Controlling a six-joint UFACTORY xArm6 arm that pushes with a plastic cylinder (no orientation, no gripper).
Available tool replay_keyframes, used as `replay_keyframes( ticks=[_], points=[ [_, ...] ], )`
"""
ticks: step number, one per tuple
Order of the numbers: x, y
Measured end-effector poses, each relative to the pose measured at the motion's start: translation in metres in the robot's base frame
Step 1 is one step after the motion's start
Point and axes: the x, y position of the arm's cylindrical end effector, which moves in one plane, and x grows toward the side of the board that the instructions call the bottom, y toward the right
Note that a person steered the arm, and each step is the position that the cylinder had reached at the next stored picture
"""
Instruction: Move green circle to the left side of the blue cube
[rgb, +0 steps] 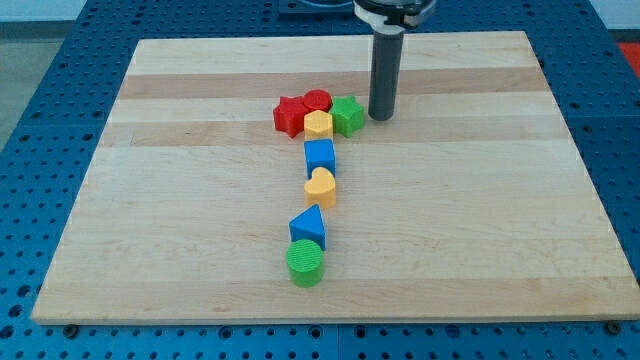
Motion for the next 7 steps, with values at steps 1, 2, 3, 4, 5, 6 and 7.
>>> replay_keyframes(
  ticks=[1,2,3,4,5,6,7],
  points=[
    [0.015,0.014],
    [0.043,0.016],
    [0.08,0.016],
    [0.119,0.016],
    [0.163,0.016],
    [0.212,0.016],
    [0.255,0.011]
  ],
)
